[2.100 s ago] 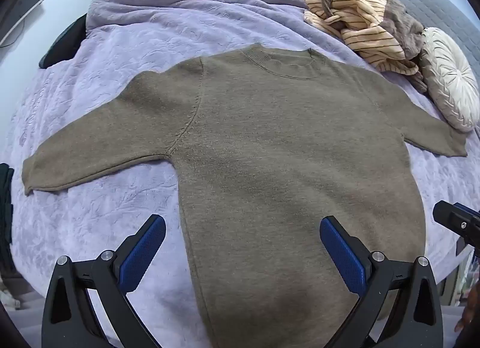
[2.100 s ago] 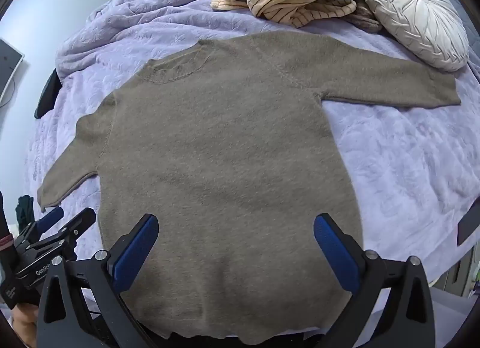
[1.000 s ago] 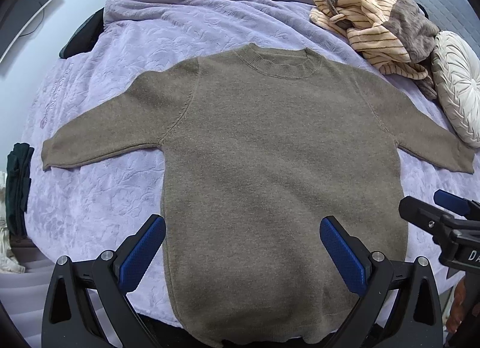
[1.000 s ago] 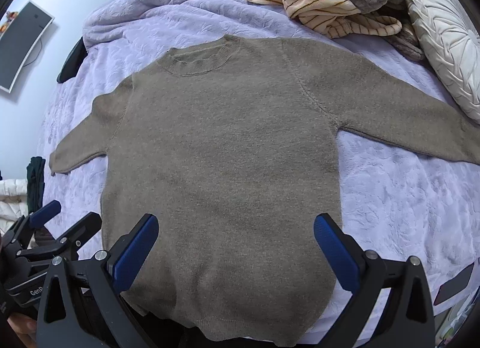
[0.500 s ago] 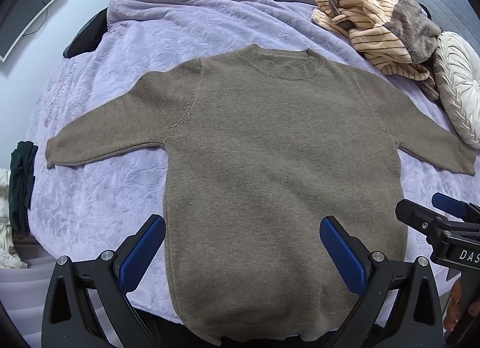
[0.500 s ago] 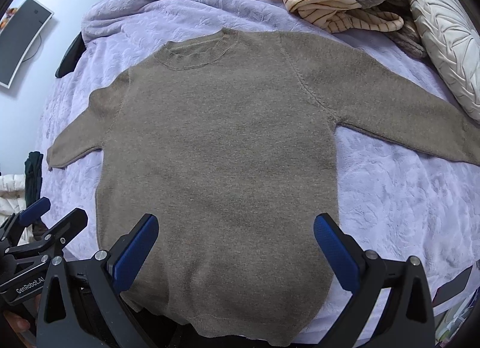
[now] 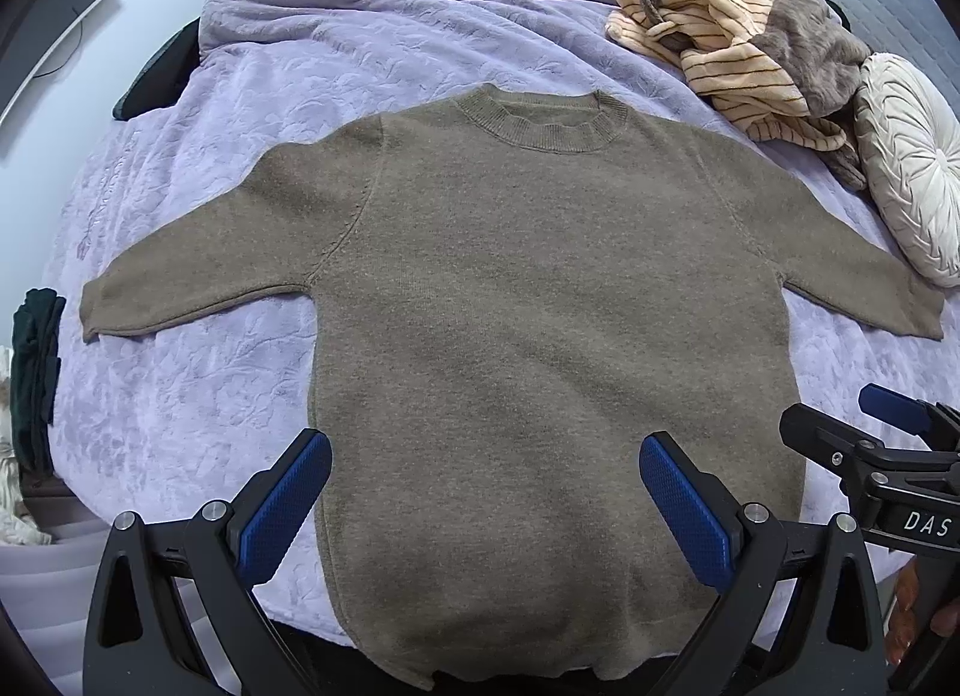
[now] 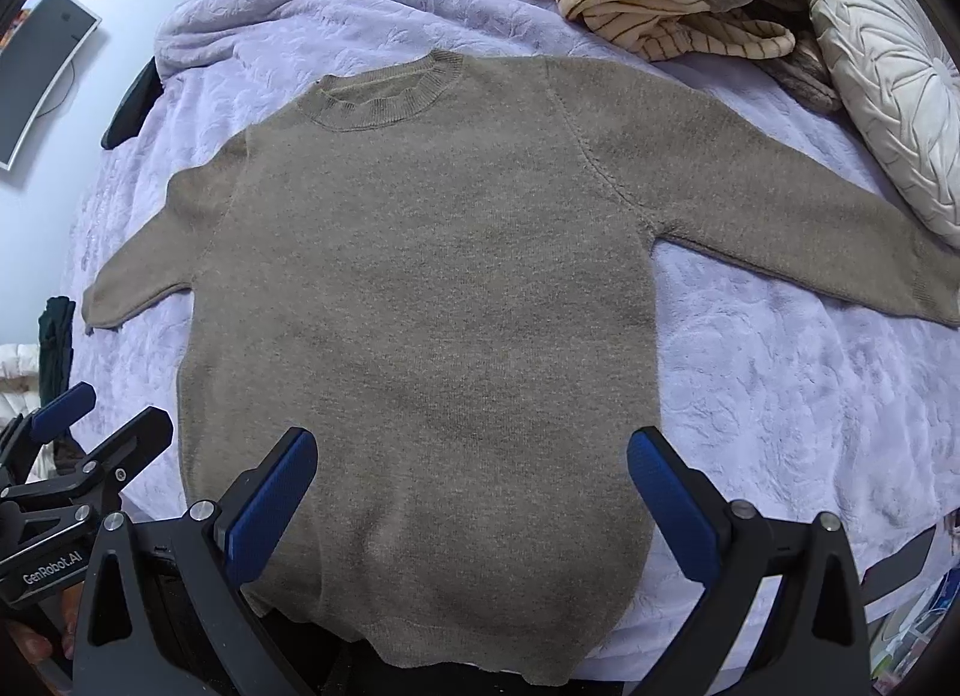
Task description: Fold small clothes
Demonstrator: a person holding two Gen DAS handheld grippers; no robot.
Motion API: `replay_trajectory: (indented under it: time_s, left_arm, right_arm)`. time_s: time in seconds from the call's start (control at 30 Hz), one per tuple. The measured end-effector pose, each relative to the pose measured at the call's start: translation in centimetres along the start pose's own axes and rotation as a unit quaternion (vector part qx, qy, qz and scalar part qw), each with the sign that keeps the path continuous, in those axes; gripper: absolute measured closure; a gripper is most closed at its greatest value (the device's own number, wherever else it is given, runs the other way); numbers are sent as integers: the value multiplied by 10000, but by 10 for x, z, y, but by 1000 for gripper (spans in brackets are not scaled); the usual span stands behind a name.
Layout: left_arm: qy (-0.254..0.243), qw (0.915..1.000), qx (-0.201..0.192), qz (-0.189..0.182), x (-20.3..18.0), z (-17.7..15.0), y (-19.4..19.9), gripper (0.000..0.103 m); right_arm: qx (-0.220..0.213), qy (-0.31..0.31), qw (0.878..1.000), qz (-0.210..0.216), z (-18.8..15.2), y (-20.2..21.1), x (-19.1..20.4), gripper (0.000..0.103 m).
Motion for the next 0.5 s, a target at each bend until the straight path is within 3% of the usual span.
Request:
replay_trajectory:
  time_s: [0.5]
  left_arm:
    - [48,10000,21,-72,3,1,0,0]
  right_arm:
    - [91,-21,9999,-44,-5,-5,6,0]
Point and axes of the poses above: each gripper's, at about its wrist camera, not at the fingertips, and y roughly against the way its jaws point, x to its left, z to its top, the point moved 5 cm from there along -y, roughly the way its jaws point, and after that the axes turned 13 degrees about x, right-handed, at the moved point
